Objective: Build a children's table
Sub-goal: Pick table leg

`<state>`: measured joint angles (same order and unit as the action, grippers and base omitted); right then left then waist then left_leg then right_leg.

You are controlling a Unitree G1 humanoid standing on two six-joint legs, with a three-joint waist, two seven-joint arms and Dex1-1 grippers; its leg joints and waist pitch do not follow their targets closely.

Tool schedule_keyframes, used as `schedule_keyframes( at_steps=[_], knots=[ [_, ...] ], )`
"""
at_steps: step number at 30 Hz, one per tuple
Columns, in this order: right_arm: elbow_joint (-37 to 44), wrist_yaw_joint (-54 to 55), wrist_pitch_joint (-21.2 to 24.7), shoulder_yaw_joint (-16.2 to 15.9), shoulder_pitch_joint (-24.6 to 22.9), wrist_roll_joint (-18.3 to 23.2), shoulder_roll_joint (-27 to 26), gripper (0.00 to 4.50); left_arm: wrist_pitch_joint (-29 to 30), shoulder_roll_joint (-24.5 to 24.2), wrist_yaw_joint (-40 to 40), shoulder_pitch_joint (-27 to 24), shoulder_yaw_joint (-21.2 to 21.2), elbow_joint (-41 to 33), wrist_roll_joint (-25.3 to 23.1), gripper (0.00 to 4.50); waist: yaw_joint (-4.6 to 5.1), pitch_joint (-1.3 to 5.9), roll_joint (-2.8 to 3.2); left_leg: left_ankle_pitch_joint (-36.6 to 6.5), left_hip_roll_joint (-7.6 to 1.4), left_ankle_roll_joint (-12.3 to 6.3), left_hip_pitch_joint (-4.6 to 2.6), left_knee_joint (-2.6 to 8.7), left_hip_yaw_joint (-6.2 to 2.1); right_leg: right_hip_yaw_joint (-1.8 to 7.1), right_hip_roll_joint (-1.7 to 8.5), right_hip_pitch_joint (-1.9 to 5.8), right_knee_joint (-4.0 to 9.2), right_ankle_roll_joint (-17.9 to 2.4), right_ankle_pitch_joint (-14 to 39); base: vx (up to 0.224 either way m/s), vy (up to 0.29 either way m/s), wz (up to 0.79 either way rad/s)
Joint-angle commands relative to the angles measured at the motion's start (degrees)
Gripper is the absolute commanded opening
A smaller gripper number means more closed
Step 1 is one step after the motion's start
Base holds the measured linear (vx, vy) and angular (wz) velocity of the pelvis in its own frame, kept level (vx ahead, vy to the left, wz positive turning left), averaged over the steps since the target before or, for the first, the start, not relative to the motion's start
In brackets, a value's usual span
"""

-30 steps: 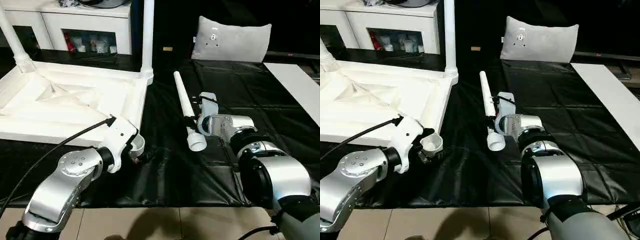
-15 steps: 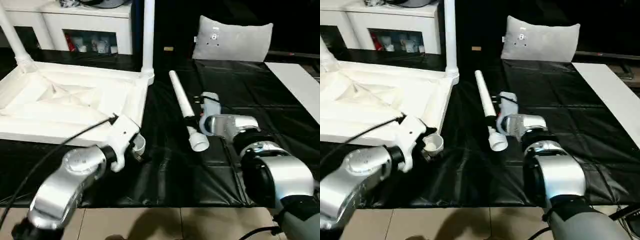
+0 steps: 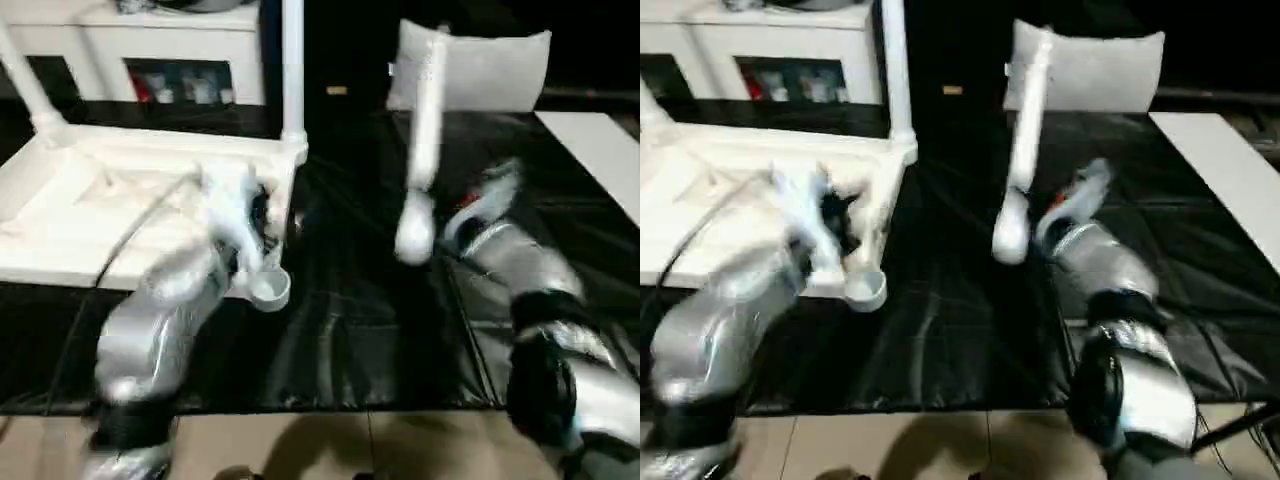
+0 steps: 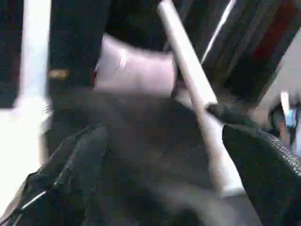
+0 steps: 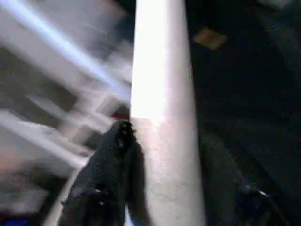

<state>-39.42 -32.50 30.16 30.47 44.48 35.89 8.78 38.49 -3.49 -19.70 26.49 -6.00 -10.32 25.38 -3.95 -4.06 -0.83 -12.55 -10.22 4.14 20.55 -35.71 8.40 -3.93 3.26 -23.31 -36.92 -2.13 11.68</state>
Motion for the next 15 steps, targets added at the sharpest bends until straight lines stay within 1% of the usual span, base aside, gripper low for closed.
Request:
schedule_keyframes(
  at_steps=[1, 2, 3, 4, 5, 6, 7, 8, 9, 10, 11, 12, 13, 14, 15],
  knots=[
    [9.33, -5.79, 3.28, -1.21, -2.67, 5.52, -1.03, 1.82, 1.23, 1.76, 0.77, 3.96, -3.11, 2.30, 5.32, 4.50, -0.65, 4.44, 0.36, -1.14, -1.86, -5.32, 0.53, 3.79, 0.14, 2.99, 4.30, 4.12, 4.81, -13.19, 2.82, 0.000, 0.000, 0.00],
    [15.37, -8.79, 5.52, -3.52, -5.01, 8.15, -1.58, 1.82, 2.43, 3.13, 0.32, 6.51, -5.40, 4.05, 8.85, 4.50, -0.83, 4.44, 0.93, -1.50, -1.98, -5.09, 0.42, 3.83, -0.08, 2.94, 4.32, 4.09, 4.70, -13.32, 3.30, 0.000, 0.000, 0.00],
    [17.33, -9.66, 6.18, -4.41, -5.72, 8.93, -1.58, 1.81, 2.75, 3.57, 0.22, 7.24, -5.94, 4.65, 9.69, 4.50, -0.98, 4.41, 0.67, -1.77, -1.89, -5.25, 0.18, 3.78, 0.13, 2.95, 4.16, 4.02, 5.10, -12.97, 3.61, 0.000, 0.000, 0.00],
    [20.55, -11.01, 7.51, -5.67, -6.88, 10.37, -1.56, 1.81, 3.18, 4.30, 0.03, 8.45, -6.74, 5.66, 11.15, 4.50, -1.09, 4.41, 0.43, -1.69, -1.90, -5.11, 0.39, 3.95, -0.11, 2.92, 4.22, 4.31, 5.06, -12.76, 3.99, 0.000, 0.000, 0.00],
    [24.55, -12.53, 9.80, -6.68, -8.41, 12.68, -1.44, 1.81, 3.51, 5.50, -0.09, 10.10, -7.52, 7.04, 13.30, 4.50, -1.15, 4.31, 0.07, -1.51, -1.78, -4.83, 0.55, 4.02, -0.11, 2.94, 4.33, 4.45, 5.13, -12.35, 5.29, 0.000, 0.000, 0.00],
    [26.32, -13.25, 10.92, -7.00, -9.13, 13.85, -1.34, 1.81, 3.63, 6.25, 0.04, 11.00, -7.86, 7.73, 14.37, 4.50, -1.18, 4.30, -1.37, -1.55, -1.69, -5.05, 0.41, 3.98, 0.22, 2.97, 4.20, 4.42, 5.52, -11.71, 6.44, 0.000, 0.000, 0.00],
    [29.57, -14.40, 13.74, -7.21, -10.33, 16.57, -1.29, 1.81, 3.45, 8.43, 1.26, 13.69, -9.01, 9.07, 16.76, 4.50, -1.85, 4.30, -0.75, -0.81, -1.70, -4.81, 0.46, 4.01, 0.07, 3.01, 4.42, 4.44, 5.34, -11.11, 8.20, 0.000, 0.000, 0.00],
    [31.32, -16.19, 14.95, -8.12, -11.33, 17.76, -1.77, 1.81, 3.36, 10.47, 2.56, 15.65, -10.96, 10.24, 20.10, 4.50, -2.12, 4.35, -0.63, -1.02, -1.92, -4.58, 0.19, 3.96, 0.06, 2.98, 4.54, 4.04, 5.60, -10.69, 9.28, 0.000, 0.000, 0.00],
    [31.32, -16.19, 14.95, -8.12, -11.33, 17.76, -1.77, 1.81, 3.36, 10.47, 2.56, 15.65, -10.96, 10.24, 20.10, 4.50, -2.18, 4.31, -0.62, -0.98, -1.99, -4.40, 0.35, 4.07, -0.07, 2.88, 4.54, 4.16, 5.53, -10.69, 9.44, 0.000, 0.000, 0.00],
    [32.74, -16.39, 15.62, -8.45, -12.11, 18.32, -2.20, 1.81, 3.68, 11.12, 3.43, 16.18, -11.80, 10.43, 21.70, 4.50, -2.48, 4.27, -0.74, -0.87, -2.13, -3.88, 0.53, 4.18, -0.21, 2.84, 4.73, 4.10, 5.55, -10.29, 9.81, 0.000, 0.000, 0.00],
    [33.57, -15.75, 15.96, -8.93, -12.26, 18.20, -2.52, 1.81, 4.27, 11.11, 4.36, 16.68, -12.31, 10.55, 22.32, 4.50, -2.35, 4.22, -0.16, -0.91, -2.19, -3.51, 0.52, 4.25, -0.27, 2.88, 4.66, 3.97, 5.44, -10.17, 9.73, 0.000, 0.000, 0.00],
    [34.87, -15.79, 16.30, -10.17, -12.37, 18.03, -2.73, 1.81, 4.74, 10.96, 3.92, 17.11, -12.51, 10.70, 23.21, 4.50, -2.39, 4.32, 0.12, -0.79, -2.24, -3.37, 0.34, 4.22, -0.33, 2.86, 4.61, 3.85, 5.52, -10.05, 9.41, 0.000, 0.000, 0.00],
    [36.87, -15.74, 16.74, -11.72, -13.10, 18.16, -3.10, 1.81, 5.18, 10.89, 3.23, 17.11, -12.71, 11.01, 23.88, 4.50, -2.24, 4.34, -0.22, -0.50, -2.21, -3.15, 0.37, 4.28, -0.34, 2.83, 4.53, 3.98, 5.53, -9.91, 8.60, 0.000, 0.000, 0.00],
    [37.00, -15.80, 16.69, -11.90, -13.18, 18.11, -3.15, 1.81, 5.03, 10.97, 3.08, 17.07, -12.58, 10.99, 23.79, 4.50, -2.35, 4.39, -0.15, 0.10, -2.22, -3.07, 0.38, 4.31, -0.35, 2.85, 4.54, 4.05, 5.52, -9.61, 7.64, 0.000, 0.000, 0.00],
    [37.27, -15.90, 16.60, -12.24, -13.36, 18.03, -3.23, 1.81, 4.77, 11.13, 2.81, 17.00, -12.36, 10.97, 23.61, 4.50, -2.30, 4.43, -0.20, 0.44, -2.21, -3.06, 0.48, 4.30, -0.37, 2.87, 4.57, 4.08, 5.43, -9.69, 7.12, 0.000, 0.000, 0.00]
  ],
)
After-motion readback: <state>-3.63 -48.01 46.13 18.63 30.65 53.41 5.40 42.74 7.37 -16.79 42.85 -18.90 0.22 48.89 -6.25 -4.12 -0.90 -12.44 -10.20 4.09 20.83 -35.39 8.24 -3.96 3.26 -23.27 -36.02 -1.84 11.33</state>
